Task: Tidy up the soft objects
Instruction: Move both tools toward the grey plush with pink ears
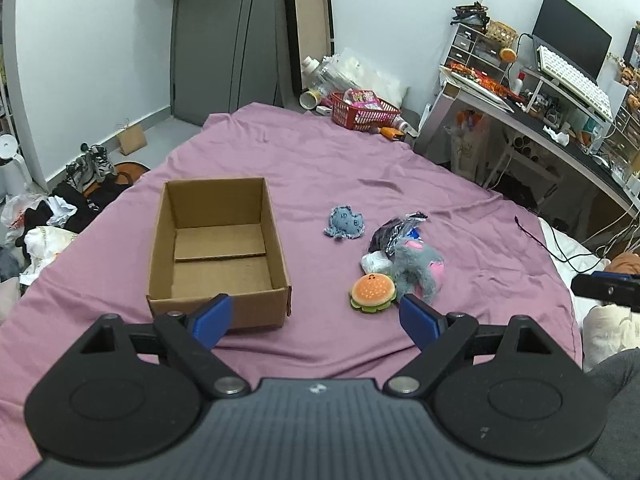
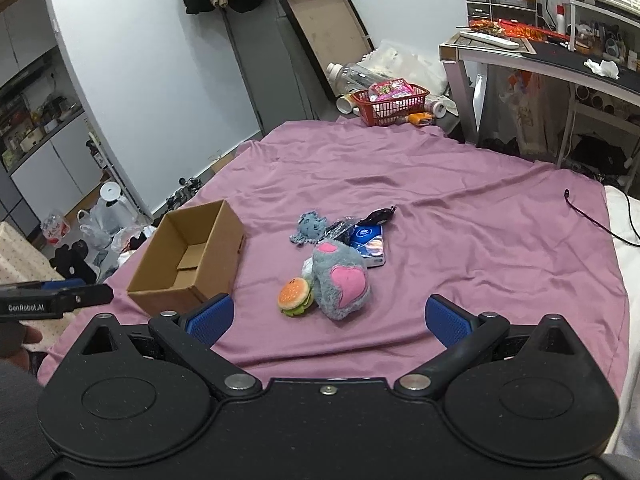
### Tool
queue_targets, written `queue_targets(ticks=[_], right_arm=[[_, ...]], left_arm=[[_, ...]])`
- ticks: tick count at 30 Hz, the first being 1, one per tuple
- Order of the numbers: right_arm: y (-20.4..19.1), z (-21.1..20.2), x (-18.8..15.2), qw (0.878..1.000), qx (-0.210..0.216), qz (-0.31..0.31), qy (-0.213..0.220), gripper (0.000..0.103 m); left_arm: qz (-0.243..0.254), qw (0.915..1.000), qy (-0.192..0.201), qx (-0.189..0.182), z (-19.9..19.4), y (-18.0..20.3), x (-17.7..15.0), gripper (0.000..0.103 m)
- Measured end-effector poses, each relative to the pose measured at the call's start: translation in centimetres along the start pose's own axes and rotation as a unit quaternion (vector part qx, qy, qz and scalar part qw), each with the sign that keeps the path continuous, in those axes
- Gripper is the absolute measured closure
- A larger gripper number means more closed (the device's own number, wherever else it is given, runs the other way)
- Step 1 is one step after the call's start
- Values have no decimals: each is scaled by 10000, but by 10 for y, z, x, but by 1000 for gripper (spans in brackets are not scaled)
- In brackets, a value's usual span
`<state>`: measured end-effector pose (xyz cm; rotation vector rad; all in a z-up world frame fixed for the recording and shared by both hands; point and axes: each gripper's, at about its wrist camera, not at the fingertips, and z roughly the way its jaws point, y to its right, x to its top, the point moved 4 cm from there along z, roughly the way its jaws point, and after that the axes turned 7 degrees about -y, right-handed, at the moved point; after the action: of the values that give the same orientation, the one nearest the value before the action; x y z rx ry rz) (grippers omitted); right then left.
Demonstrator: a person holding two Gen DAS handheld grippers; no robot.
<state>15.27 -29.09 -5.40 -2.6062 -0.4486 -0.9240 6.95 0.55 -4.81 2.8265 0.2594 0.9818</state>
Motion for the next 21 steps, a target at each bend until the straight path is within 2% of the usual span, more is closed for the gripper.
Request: queue_targets(ticks=[6, 12, 14, 18, 21], right_arm=[[-3, 24, 6, 9999, 68, -114, 29, 1], [-7, 50, 10, 9996, 191, -215, -81, 12], [-7, 58, 10, 9993, 269, -201, -151, 20], [-6, 75, 12, 9991, 260, -205, -247, 27], [-6, 91, 11, 9986, 292, -192, -410, 38]], left_arm=[[146, 9998, -19, -118, 23, 2, 10, 14], [251, 9990, -79, -354, 50, 6, 25, 16], [285, 9988, -75, -380, 57, 5, 30, 16], [308, 9984, -103, -473, 72, 2, 35, 17], [389, 9976, -127, -552, 83, 5, 36, 18]])
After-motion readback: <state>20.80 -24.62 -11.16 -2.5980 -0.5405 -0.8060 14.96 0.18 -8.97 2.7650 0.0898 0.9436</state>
